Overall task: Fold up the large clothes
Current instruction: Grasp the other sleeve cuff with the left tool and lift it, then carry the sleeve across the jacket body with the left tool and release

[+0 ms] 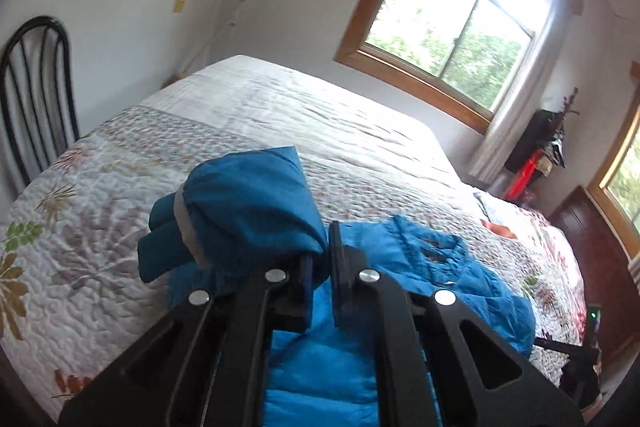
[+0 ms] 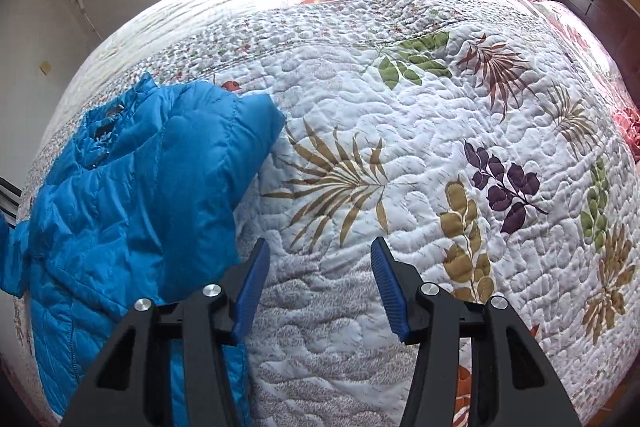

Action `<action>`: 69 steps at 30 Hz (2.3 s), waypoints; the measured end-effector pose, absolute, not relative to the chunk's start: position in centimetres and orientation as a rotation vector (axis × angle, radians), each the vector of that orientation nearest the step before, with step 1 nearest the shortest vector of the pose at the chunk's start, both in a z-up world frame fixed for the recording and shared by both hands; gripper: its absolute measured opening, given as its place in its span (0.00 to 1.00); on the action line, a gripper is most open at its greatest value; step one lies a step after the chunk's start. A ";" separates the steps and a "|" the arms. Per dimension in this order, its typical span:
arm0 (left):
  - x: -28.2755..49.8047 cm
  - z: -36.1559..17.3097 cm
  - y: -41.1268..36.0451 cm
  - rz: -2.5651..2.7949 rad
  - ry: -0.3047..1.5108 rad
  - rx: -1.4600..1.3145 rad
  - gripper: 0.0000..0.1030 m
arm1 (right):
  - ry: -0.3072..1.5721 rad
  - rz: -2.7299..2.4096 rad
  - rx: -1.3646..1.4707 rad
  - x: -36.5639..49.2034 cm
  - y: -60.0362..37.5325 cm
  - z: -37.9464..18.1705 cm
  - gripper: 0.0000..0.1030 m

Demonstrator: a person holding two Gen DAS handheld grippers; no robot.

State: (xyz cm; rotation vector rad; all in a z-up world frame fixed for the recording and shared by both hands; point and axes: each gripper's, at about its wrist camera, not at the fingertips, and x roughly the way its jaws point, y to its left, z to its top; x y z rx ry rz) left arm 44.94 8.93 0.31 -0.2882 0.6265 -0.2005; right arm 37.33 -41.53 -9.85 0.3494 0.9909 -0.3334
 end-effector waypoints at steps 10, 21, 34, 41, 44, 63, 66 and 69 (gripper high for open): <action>45.5 -2.4 -9.7 -0.514 0.705 -0.158 0.05 | 1.005 -0.315 0.326 38.0 -41.6 -11.3 0.52; 47.8 -12.0 -17.1 -0.588 0.942 -0.095 0.05 | 1.008 -0.305 0.342 37.6 -41.9 -12.0 0.52; 45.0 -11.4 -15.3 -0.549 0.932 0.027 0.64 | 1.019 -0.335 0.322 37.8 -41.3 -10.8 0.54; 42.1 -6.0 -8.4 -0.473 0.766 0.051 0.80 | 0.904 -0.266 0.300 37.7 -38.1 -5.1 0.54; 44.0 -6.1 -4.3 -0.281 0.767 0.076 0.83 | 0.919 -0.121 0.282 39.6 -34.3 -4.1 0.57; 49.7 -12.6 4.0 -0.145 0.892 -0.006 0.82 | 1.076 0.190 0.328 50.4 -22.8 -9.7 0.19; 49.7 -12.4 4.2 -0.153 0.883 -0.014 0.82 | 1.052 0.200 0.353 49.5 -23.6 -8.8 0.13; 49.3 -11.9 4.2 -0.160 0.868 -0.012 0.82 | 1.008 0.203 0.376 47.9 -24.7 -7.1 0.12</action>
